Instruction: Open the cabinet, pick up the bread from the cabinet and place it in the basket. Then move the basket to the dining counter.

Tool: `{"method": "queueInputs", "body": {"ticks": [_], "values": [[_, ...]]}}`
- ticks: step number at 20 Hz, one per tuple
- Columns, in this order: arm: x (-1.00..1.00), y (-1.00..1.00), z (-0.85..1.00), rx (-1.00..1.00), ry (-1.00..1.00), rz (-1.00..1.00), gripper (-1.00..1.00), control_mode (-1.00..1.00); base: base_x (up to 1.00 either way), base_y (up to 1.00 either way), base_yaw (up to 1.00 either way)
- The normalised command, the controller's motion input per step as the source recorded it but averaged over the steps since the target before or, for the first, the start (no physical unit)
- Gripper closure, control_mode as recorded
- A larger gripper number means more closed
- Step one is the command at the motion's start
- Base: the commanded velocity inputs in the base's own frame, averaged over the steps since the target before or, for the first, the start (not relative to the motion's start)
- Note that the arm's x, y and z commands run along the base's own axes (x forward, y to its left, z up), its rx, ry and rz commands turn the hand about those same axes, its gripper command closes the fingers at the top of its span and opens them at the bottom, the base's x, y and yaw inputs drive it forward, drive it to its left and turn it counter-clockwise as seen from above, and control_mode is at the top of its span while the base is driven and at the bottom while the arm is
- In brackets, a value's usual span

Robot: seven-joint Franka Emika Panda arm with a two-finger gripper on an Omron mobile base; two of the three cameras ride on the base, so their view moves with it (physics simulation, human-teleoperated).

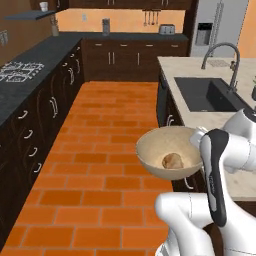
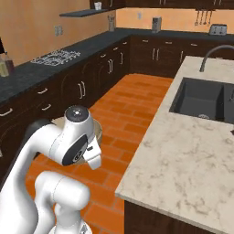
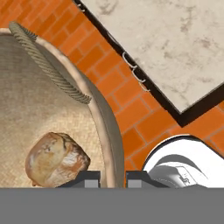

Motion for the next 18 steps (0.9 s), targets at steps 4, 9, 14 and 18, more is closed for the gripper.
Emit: {"method": "queueInputs", "body": {"ticks": [4,9,14,18], "values": [[0.0,0.0,0.0,0.0,0.0,0.0,1.0,1.0,-0.16,-0.63,-0.09],[0.0,0.0,0.0,0.0,0.0,0.0,1.0,1.0,-0.77,-0.07,-0.31],[0.0,0.0,0.0,0.0,0.0,0.0,1.0,1.0,-0.82,0.04,-0.22],[0.0,0.0,0.0,0.0,0.0,0.0,1.0,1.0,-0.81,0.0,0.0]]}}
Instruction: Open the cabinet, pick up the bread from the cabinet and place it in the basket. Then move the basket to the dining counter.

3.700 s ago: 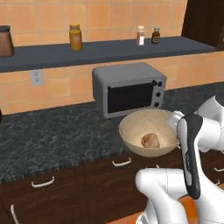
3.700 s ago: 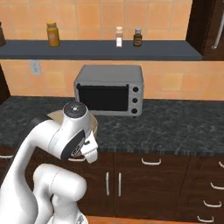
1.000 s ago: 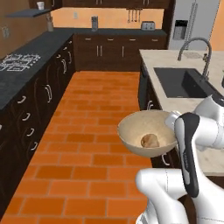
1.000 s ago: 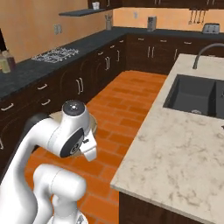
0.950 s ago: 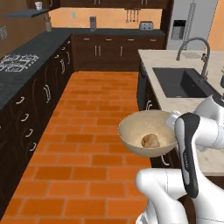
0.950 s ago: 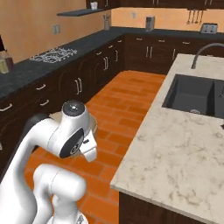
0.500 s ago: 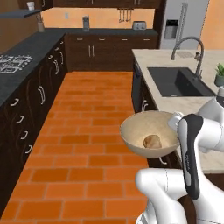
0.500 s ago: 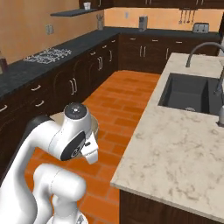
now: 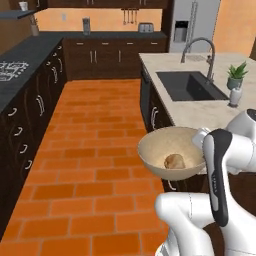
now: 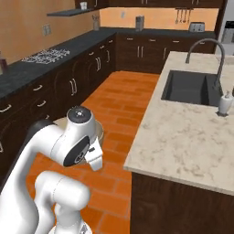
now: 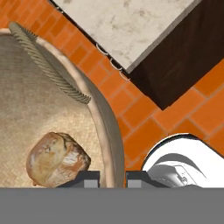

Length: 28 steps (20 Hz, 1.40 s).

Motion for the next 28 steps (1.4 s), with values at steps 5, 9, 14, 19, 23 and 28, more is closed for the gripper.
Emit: {"method": "queueInputs", "body": {"ticks": [5,9,14,19,23,28], "values": [[0.0,0.0,0.0,0.0,0.0,0.0,1.0,1.0,-0.15,-0.27,0.0],[0.0,0.0,0.0,0.0,0.0,0.0,1.0,1.0,0.02,-0.75,0.0],[0.0,0.0,0.0,0.0,0.0,0.0,1.0,1.0,0.02,-0.99,-0.02],[0.0,0.0,0.0,0.0,0.0,0.0,1.0,1.0,0.31,-0.8,-0.3],[0.0,0.0,0.0,0.0,0.0,0.0,1.0,1.0,0.41,-0.16,-0.2],[0.0,0.0,0.0,0.0,0.0,0.0,1.0,1.0,0.36,0.0,-0.01]]}}
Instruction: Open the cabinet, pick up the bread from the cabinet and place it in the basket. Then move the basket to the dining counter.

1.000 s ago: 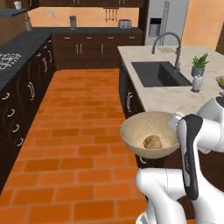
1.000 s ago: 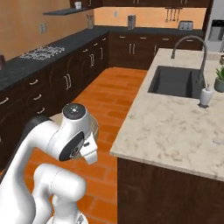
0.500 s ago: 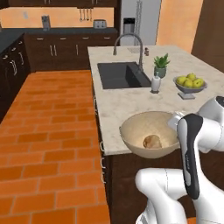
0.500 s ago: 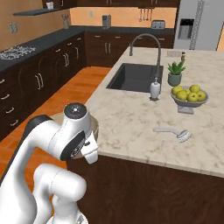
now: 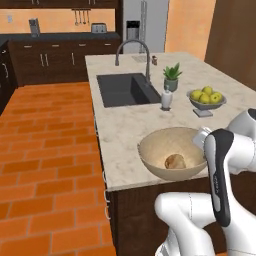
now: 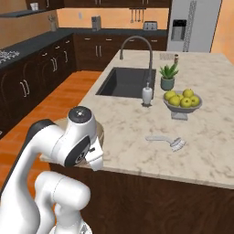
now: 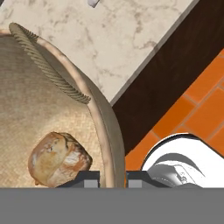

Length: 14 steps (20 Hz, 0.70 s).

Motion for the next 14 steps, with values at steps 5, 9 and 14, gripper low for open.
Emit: {"method": "queueInputs", "body": {"ticks": [5,9,14], "values": [[0.0,0.0,0.0,0.0,0.0,0.0,1.0,1.0,0.33,0.0,0.0],[0.0,0.0,0.0,0.0,0.0,0.0,1.0,1.0,0.32,0.01,0.0],[0.09,0.0,0.0,0.0,0.0,0.0,1.0,-1.0,0.36,0.01,0.0]]}}
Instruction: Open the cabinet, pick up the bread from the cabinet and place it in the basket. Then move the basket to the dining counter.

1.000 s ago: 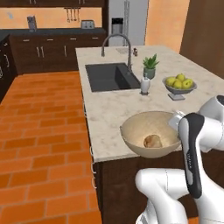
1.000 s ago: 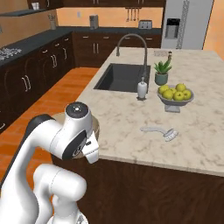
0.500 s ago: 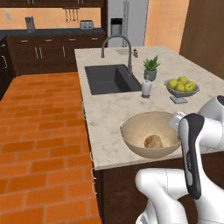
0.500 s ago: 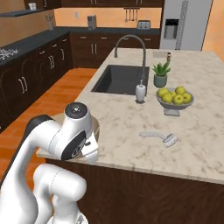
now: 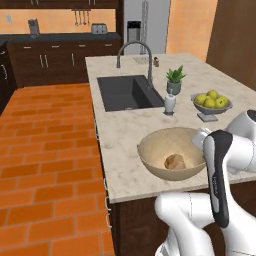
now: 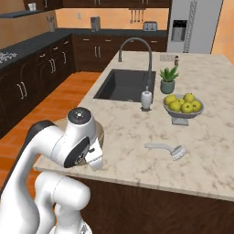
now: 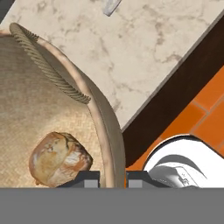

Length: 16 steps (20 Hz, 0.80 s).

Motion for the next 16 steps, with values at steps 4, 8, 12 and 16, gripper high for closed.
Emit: {"method": "queueInputs", "body": {"ticks": [4,8,12,16], "values": [[0.52,0.0,0.0,0.0,0.0,0.0,1.0,-1.0,0.0,0.0,0.0],[0.93,0.0,-0.23,0.03,0.15,0.02,1.0,-1.0,0.0,0.0,0.0],[1.0,0.0,-0.24,0.04,0.2,0.02,1.0,-1.0,0.0,0.0,0.0],[0.82,0.0,-0.21,0.01,0.03,0.01,1.0,-1.0,0.0,0.0,0.0]]}}
